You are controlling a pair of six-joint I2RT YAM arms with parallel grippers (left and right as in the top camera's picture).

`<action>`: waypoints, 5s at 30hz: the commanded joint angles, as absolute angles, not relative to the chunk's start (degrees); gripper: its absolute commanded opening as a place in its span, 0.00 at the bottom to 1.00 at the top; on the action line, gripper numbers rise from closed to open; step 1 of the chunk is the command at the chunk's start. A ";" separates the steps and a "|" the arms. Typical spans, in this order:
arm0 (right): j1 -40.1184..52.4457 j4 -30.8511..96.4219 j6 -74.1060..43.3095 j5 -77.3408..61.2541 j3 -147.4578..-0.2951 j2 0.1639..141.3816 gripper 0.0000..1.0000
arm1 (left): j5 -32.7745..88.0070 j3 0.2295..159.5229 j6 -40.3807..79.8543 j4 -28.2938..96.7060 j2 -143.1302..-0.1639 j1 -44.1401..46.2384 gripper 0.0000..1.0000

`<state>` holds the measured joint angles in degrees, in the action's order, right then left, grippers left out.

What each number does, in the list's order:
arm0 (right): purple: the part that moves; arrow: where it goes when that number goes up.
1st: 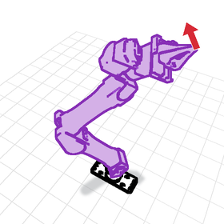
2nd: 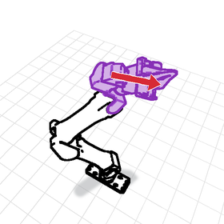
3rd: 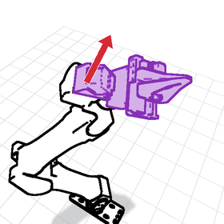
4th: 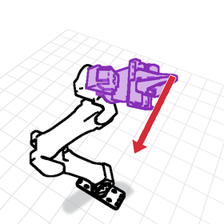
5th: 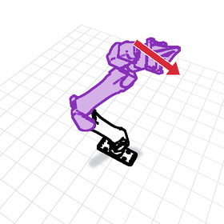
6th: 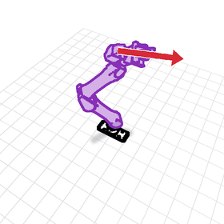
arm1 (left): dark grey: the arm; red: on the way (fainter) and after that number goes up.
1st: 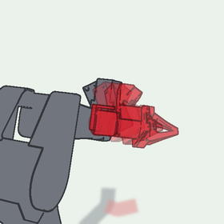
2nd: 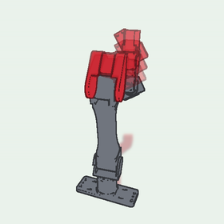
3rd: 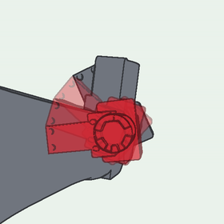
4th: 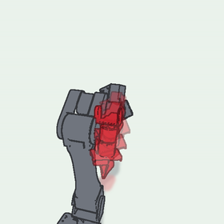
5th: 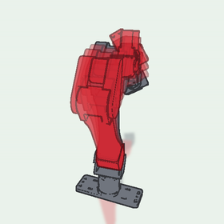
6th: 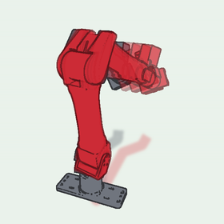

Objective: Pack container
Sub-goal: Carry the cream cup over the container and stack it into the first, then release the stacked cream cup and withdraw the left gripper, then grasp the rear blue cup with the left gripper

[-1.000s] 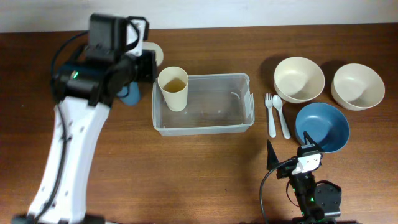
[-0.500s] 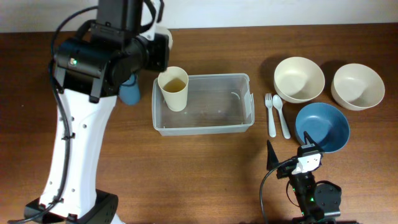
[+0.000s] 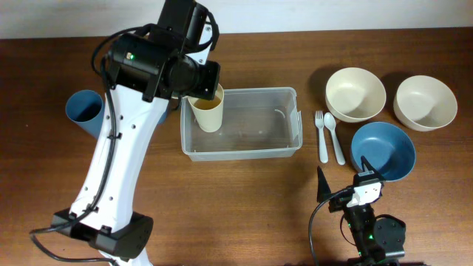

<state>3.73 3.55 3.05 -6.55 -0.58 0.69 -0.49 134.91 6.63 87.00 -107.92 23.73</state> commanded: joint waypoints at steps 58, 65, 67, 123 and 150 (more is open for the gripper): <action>3.36 3.88 2.98 -6.70 -0.32 0.25 0.98 | -10.74 139.90 10.09 90.76 -112.75 21.08 0.47; 3.36 3.88 2.98 -6.70 -0.32 0.25 0.99 | -7.44 140.03 6.35 91.88 -113.60 12.95 0.50; 3.36 3.88 2.98 -6.70 -0.32 0.25 0.99 | -7.60 139.61 4.10 92.25 -114.48 11.79 0.51; 3.36 3.88 2.98 -6.70 -0.32 0.25 0.99 | -5.37 139.59 2.96 90.94 -135.22 5.89 0.02; 3.36 3.88 2.98 -6.70 -0.32 0.25 0.99 | -2.13 161.93 3.57 96.71 -127.87 7.86 0.02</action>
